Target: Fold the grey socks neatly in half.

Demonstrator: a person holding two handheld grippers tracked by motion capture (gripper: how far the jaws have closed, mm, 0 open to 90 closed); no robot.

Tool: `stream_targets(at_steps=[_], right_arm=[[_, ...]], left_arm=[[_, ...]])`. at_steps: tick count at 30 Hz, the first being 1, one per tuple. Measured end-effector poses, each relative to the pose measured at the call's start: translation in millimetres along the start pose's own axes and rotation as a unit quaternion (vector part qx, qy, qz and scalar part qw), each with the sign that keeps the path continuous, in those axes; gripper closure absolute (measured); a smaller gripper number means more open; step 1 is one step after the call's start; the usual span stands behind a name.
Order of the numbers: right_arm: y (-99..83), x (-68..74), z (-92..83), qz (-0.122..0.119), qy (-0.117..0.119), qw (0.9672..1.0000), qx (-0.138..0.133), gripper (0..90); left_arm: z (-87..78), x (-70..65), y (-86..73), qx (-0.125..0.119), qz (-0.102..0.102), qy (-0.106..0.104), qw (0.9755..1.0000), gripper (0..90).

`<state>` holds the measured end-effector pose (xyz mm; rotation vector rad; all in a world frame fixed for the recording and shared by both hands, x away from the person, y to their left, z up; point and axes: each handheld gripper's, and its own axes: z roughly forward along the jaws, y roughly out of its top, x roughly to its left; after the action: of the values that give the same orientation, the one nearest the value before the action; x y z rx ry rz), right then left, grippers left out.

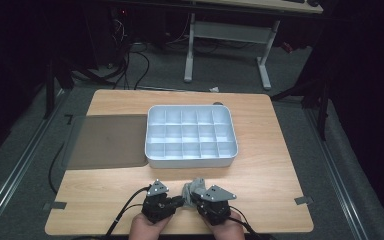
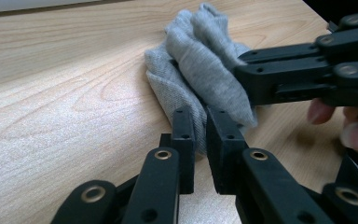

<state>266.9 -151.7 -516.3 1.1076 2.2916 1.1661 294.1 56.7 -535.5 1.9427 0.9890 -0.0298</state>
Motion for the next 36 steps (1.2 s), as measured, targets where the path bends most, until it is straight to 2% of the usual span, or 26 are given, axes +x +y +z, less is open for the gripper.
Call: stream_targets(at_steps=[1,4,11,15,21,23,28,29,30,31,33,36], right_arm=[[3.0,2.7,-1.4,-0.006,0.005,1.0,-0.006,88.1],[2.2,4.2,0.3,-0.009,0.008,0.9999,-0.001,88.0],[-6.1,4.3,4.7,-0.005,0.014,0.9998,0.01,87.8],[-5.9,5.9,2.9,-0.006,0.018,0.9998,0.004,87.8],[-8.0,5.4,5.7,-0.007,0.02,0.9997,0.012,87.8],[-8.1,5.8,6.7,-0.008,0.02,0.9996,0.018,87.7],[-8.8,7.2,7.9,-0.015,0.022,0.9994,0.02,87.6],[-8.8,7.3,8.0,-0.017,0.024,0.9993,0.022,87.5],[-8.8,7.3,8.0,-0.017,0.024,0.9993,0.022,87.5],[-9.1,7.7,7.8,-0.019,0.025,0.9992,0.023,87.6],[-9.0,7.9,7.9,-0.02,0.025,0.9992,0.024,87.6],[-8.9,8.0,8.1,-0.02,0.025,0.9992,0.025,87.5]], left_arm=[[0.1,-0.2,0.0,0.0,0.0,0.0,1.0,81.6],[0.5,-1.0,-0.1,0.001,0.002,0.001,1.0,81.6],[2.4,-1.9,0.1,0.01,0.007,0.001,0.9999,81.1],[3.4,-2.7,0.3,0.014,0.01,0.004,0.9998,81.2],[2.8,-1.3,0.6,0.015,0.006,0.001,0.9999,78.4],[-0.3,2.0,0.6,0.006,-0.005,-0.006,1.0,77.4],[-6.6,5.5,1.7,-0.012,-0.007,0.001,0.9999,78.2],[-10.5,4.3,3.6,-0.025,0.005,0.011,0.9996,79.7],[-10.5,4.3,3.6,-0.025,0.005,0.011,0.9996,81.7],[-13.9,1.1,7.4,-0.039,0.018,0.016,0.999,83.7],[-15.2,-4.0,13.3,-0.051,0.033,0.016,0.998,85.1],[-13.6,-9.7,19.9,-0.061,0.041,0.011,0.9972,86.5]])
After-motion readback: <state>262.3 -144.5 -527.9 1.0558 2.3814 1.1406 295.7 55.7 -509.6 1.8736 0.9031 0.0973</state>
